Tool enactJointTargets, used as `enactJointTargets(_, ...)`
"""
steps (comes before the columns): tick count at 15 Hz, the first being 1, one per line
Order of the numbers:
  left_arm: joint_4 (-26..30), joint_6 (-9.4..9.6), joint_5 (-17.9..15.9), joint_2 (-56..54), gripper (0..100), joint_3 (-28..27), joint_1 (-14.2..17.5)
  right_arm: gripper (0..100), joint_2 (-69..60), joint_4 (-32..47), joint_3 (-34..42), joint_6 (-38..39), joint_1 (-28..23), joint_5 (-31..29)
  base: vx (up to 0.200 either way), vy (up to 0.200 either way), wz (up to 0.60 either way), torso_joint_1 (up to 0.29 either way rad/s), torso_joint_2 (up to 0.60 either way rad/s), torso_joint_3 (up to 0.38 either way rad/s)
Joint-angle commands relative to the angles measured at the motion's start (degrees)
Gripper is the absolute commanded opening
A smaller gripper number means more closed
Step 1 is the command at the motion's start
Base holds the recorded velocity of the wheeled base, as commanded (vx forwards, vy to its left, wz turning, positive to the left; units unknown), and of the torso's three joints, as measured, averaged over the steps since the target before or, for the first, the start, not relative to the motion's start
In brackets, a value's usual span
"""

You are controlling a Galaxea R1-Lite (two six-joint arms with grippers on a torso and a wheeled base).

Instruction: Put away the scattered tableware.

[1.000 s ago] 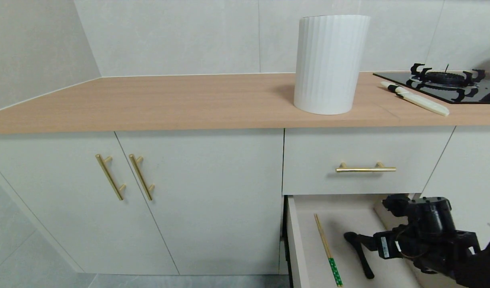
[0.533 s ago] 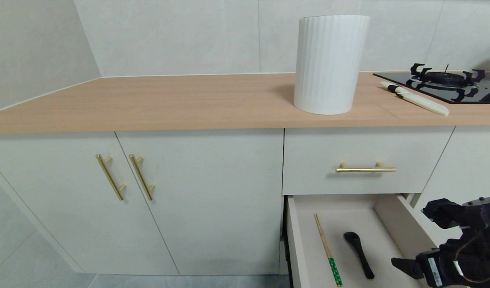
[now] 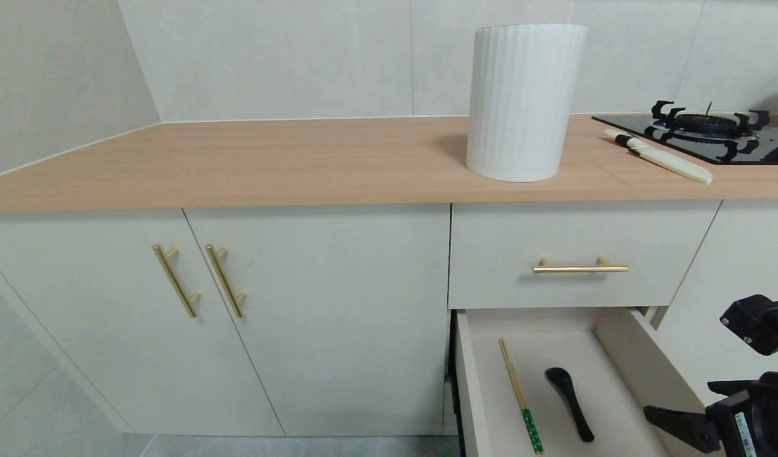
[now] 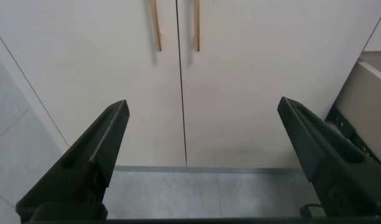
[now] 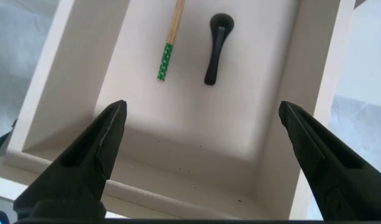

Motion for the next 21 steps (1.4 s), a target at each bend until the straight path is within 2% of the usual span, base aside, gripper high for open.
enactJointTargets(1, -0.13, -0.16, 0.01, 0.02, 100, 0.00, 0.01, 100, -0.83, 0.02, 0.16, -0.05, 0.60, 0.03, -0.200, 0.000, 0.00, 0.012, 0.00, 0.002)
enactJointTargets(6, -0.13, -0.24, 0.01, 0.02, 100, 0.00, 0.01, 100, -1.88, 3.71, 0.08, -0.22, 3.41, -0.06, -0.200, 0.000, 0.00, 0.001, 0.01, 0.002)
enactJointTargets(8, -0.13, -0.24, 0.01, 0.02, 100, 0.00, 0.01, 100, -1.36, 4.94, 0.25, -0.22, 4.73, 0.03, 0.000, 0.000, 0.00, 0.000, 0.00, 0.000)
enactJointTargets(12, -0.13, -0.33, 0.01, 0.02, 100, 0.00, 0.01, 100, 1.19, 13.02, 0.52, -0.40, 9.91, 0.91, 0.000, 0.000, 0.00, 0.000, 0.00, 0.000)
enactJointTargets(16, -0.13, -0.33, 0.01, 0.02, 100, 0.00, 0.01, 100, 11.74, 12.50, 1.22, 0.48, 11.58, 3.28, 0.000, 0.000, 0.00, 0.000, 0.00, 0.000)
enactJointTargets(21, -0.13, -0.33, 0.01, 0.02, 100, 0.00, 0.01, 100, 21.32, 8.63, -0.36, 9.09, 11.67, 2.93, 0.000, 0.000, 0.00, 0.000, 0.00, 0.000)
